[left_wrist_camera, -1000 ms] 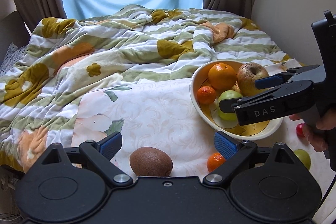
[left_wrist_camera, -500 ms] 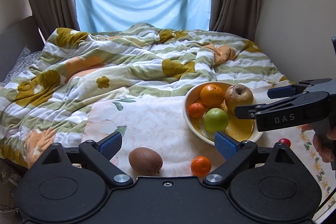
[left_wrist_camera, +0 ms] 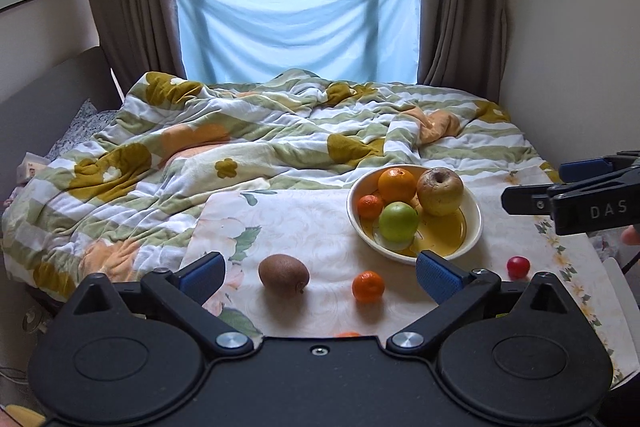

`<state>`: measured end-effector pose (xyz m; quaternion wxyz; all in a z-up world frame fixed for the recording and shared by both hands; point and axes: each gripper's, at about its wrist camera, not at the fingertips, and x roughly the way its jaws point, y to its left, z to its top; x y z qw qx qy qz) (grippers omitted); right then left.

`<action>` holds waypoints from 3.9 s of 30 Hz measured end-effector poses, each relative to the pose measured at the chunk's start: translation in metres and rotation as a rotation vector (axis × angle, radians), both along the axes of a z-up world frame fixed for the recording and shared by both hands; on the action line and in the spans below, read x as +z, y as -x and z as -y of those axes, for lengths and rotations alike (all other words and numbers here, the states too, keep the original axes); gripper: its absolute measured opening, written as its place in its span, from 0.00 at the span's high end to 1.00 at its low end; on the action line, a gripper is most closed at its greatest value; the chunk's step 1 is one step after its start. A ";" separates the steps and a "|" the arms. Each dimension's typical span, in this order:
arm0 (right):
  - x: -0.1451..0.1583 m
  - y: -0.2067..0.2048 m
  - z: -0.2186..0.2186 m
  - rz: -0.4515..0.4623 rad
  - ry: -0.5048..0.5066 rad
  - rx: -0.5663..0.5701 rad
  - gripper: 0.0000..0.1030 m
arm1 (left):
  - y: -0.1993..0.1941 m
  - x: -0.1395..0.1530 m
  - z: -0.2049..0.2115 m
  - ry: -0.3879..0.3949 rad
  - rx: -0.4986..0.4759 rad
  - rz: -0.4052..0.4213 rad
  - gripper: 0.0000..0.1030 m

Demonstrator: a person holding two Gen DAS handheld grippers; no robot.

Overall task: Organize fruits
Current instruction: 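Open both tools and withdraw them from the bowl, then grasp the orange with the left tool while the right tool grasps the green apple, then carry the orange and green apple to the white bowl and lower them in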

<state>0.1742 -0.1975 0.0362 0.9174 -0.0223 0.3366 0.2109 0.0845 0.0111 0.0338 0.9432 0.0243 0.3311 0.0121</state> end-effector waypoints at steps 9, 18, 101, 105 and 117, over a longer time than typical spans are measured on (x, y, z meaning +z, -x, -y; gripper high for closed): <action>-0.004 0.042 0.023 -0.006 0.013 -0.010 0.00 | 0.031 -0.016 0.013 0.006 0.062 -0.002 0.00; -0.043 0.063 0.035 -0.052 0.053 -0.013 0.00 | 0.039 -0.050 0.024 0.019 0.111 -0.040 0.00; -0.101 0.035 0.026 -0.132 0.050 -0.015 0.30 | 0.001 -0.063 0.044 -0.060 0.026 0.002 0.40; -0.084 0.033 0.032 -0.130 0.034 -0.022 0.30 | -0.006 -0.044 0.049 -0.037 0.009 0.031 0.40; -0.040 0.001 0.047 -0.070 0.031 -0.054 0.31 | -0.064 -0.018 0.070 0.009 -0.105 0.069 0.40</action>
